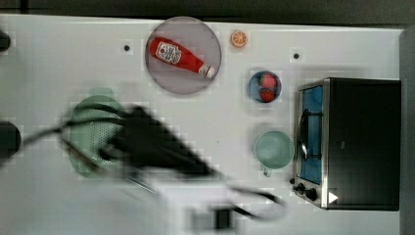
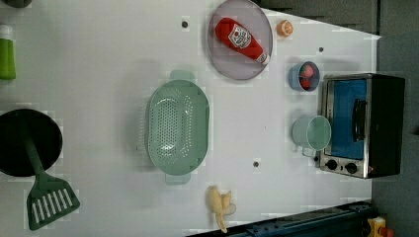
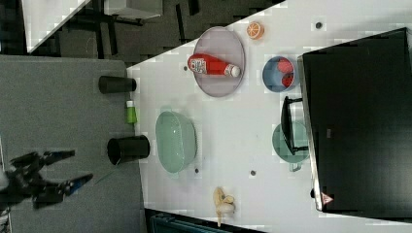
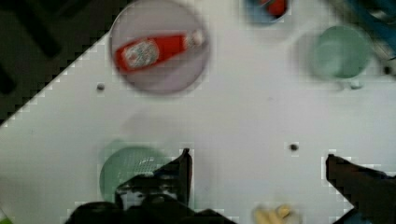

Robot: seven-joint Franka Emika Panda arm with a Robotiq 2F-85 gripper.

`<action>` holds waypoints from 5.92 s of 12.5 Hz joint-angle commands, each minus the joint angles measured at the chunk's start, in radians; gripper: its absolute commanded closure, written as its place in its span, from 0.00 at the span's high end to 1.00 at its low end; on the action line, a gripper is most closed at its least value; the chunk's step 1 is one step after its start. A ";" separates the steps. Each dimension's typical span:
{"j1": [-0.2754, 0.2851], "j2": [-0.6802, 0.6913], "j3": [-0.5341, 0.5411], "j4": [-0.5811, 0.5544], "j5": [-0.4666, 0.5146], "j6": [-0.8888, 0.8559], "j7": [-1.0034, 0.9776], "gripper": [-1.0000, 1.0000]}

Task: Drag strainer left to right.

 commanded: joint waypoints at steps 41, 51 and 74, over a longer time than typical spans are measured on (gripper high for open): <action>-0.131 0.787 0.146 -0.515 -0.335 1.068 1.145 1.00; -0.163 0.762 -0.085 -0.535 -0.335 1.088 0.875 1.00; -0.167 0.213 -0.049 -0.385 -0.091 0.386 0.212 1.00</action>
